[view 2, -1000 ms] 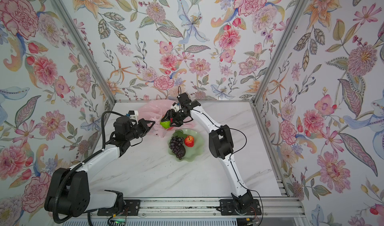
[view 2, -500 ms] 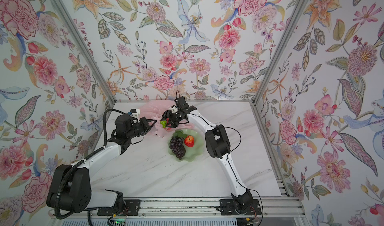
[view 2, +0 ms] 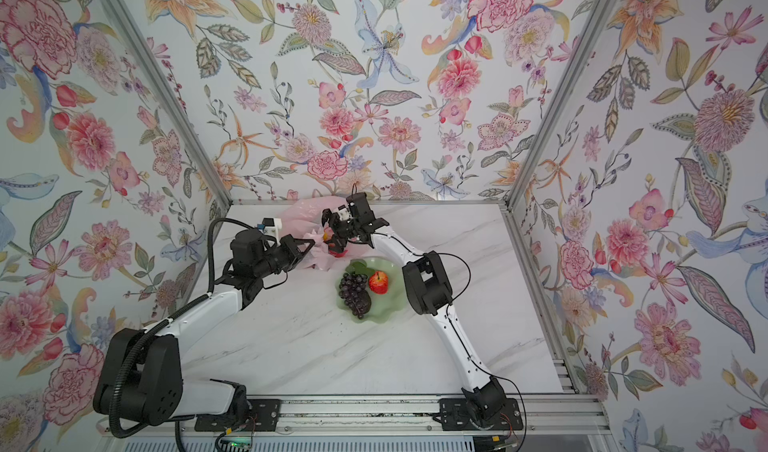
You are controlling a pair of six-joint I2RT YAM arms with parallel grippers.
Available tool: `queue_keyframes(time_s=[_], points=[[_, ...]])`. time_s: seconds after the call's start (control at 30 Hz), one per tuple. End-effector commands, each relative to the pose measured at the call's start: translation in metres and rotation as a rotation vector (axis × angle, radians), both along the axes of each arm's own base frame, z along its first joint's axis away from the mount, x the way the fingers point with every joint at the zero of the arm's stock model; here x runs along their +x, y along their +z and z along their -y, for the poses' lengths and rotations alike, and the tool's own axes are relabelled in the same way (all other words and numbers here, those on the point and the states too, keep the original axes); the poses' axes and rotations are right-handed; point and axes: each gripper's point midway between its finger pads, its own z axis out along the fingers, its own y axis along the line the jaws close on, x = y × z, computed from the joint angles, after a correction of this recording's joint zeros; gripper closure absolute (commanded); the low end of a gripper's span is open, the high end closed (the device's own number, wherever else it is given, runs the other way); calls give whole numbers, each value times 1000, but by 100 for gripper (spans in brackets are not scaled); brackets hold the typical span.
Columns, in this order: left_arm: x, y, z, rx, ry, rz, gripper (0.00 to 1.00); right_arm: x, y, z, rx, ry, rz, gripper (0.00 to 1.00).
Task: Place the fruits into the plastic bag
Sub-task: 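Open the right gripper inside the bag to release the green fruit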
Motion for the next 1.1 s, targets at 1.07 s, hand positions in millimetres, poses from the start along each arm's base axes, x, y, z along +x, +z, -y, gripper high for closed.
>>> queue_keyframes(time_s=[1.07], points=[[2, -11, 5, -17, -11, -16, 100, 3, 40, 32, 15, -5, 103, 1]])
